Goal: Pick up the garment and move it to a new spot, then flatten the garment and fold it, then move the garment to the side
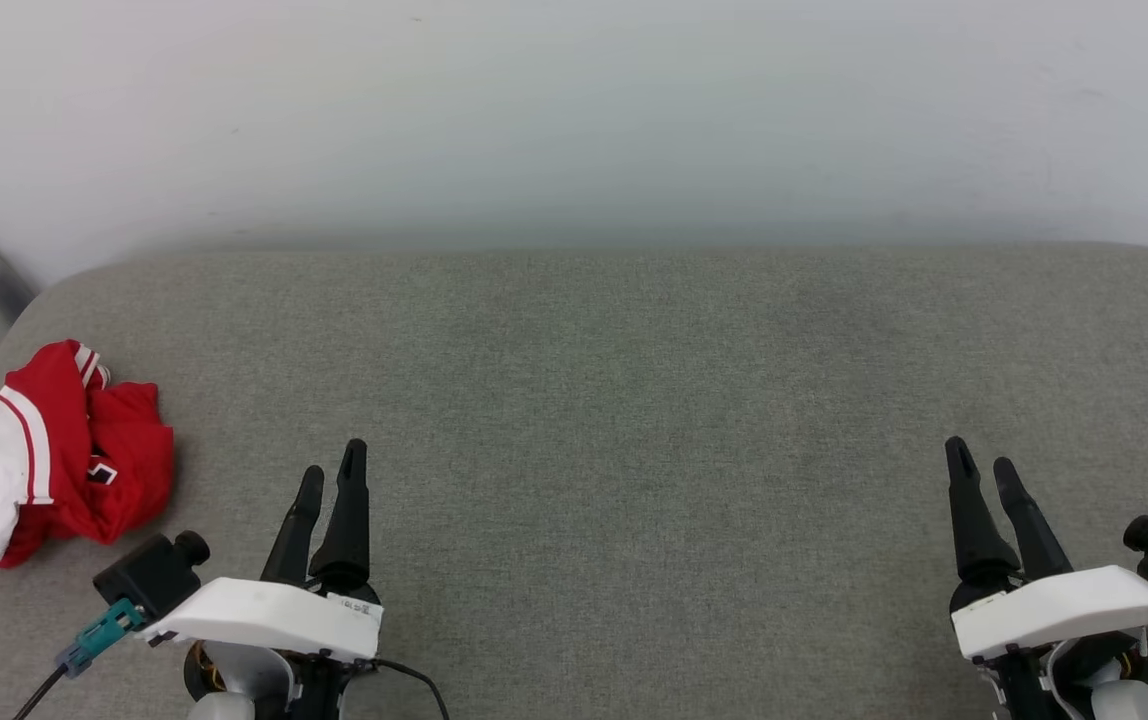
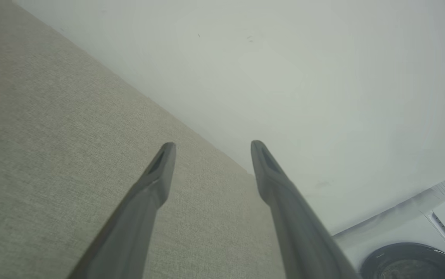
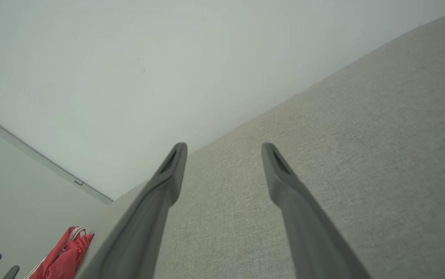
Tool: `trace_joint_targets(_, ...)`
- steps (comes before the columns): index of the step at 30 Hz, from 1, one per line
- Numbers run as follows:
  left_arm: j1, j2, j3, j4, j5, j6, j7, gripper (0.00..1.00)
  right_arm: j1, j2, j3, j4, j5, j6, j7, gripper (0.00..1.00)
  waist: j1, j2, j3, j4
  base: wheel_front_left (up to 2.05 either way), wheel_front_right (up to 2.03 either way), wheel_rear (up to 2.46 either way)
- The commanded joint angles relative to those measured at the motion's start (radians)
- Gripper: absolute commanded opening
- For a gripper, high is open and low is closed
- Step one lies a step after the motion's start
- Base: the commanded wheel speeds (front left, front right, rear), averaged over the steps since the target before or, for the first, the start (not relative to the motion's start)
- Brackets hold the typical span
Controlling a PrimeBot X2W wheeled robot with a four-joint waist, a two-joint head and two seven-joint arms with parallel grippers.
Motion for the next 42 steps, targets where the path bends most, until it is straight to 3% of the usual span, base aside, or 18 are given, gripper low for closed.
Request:
trace_joint_targets(1,-0.028,0.009,-0.005,-0.009,0.038,0.000,-0.009,1.00,-0.028,0.001,0.000,-0.008,-0.037,0.000,-0.009,1.00,0.0000,0.0000,-0.001,0.000,0.00,0.00,0.00)
trace_joint_targets(16,-0.027,0.012,-0.021,0.009,0.293,0.002,-0.053,1.00,-0.013,0.001,-0.011,-0.016,-0.274,0.000,-0.044,1.00,0.0000,0.0000,-0.008,0.002,0.00,0.00,0.00)
trace_joint_targets(42,-0.044,0.020,-0.059,0.047,0.599,0.032,-0.116,1.00,-0.009,0.002,-0.010,-0.036,-0.556,0.000,-0.073,1.00,0.0000,0.0000,-0.011,0.010,0.00,0.00,0.00)
